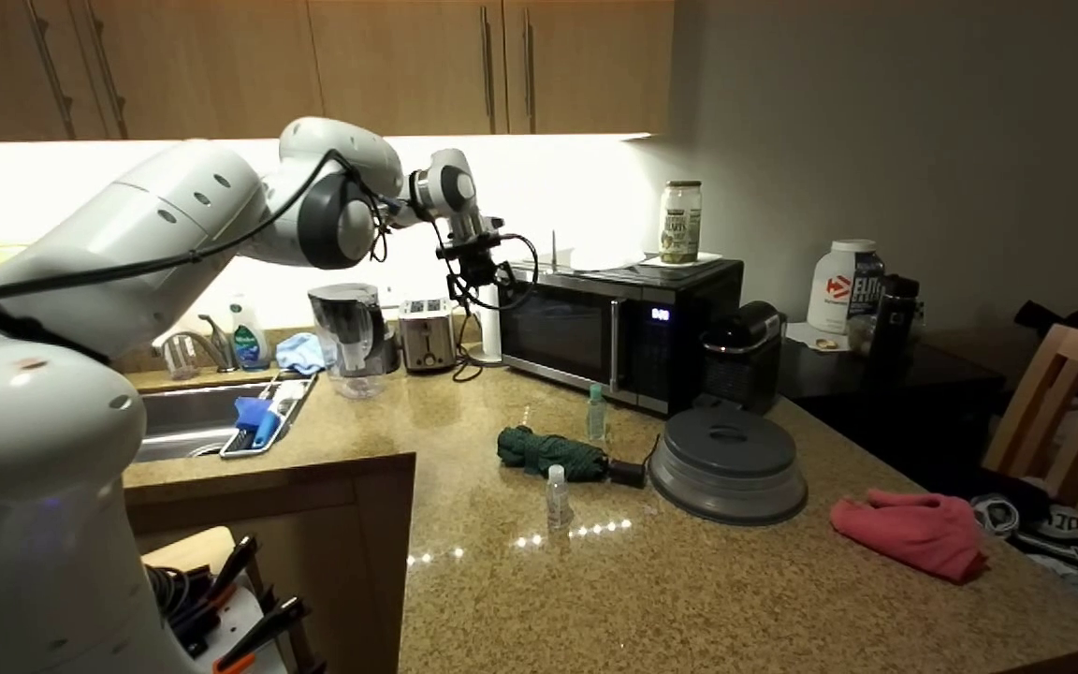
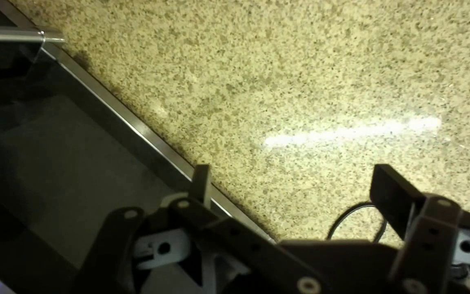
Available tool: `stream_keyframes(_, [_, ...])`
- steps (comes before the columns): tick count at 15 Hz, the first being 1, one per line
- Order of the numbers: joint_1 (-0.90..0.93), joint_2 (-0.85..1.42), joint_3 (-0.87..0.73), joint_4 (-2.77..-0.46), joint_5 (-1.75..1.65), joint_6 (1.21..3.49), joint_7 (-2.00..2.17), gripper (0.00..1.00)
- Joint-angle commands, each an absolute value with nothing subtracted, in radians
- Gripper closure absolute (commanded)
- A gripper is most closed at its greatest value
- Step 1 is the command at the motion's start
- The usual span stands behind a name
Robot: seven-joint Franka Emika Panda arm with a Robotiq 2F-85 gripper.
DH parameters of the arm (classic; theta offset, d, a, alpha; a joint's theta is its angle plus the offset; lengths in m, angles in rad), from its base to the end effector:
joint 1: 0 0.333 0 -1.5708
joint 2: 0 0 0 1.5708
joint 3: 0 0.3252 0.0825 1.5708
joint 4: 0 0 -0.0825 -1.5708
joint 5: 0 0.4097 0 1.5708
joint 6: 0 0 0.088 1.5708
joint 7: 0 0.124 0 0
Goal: Close the microwave door
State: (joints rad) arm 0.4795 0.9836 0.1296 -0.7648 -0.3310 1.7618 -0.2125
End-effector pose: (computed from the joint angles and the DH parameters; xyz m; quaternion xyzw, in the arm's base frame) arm 0.7207 0.4028 0.3356 0.9110 0.3977 0.0283 0.1054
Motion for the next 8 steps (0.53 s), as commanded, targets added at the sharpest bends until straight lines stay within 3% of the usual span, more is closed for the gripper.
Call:
stream_keyframes(1, [0.483, 0.887, 0.13, -0.926, -0.337, 1.817, -0.162, 0.0])
stream_keyframes(2, [0.49, 0.965, 0.13, -0.802, -0.331, 1.774, -0.2, 0.0])
stream_keyframes(8, [0.489, 0.939, 0.129, -0.846, -0.331, 1.788, -0.189, 0.0])
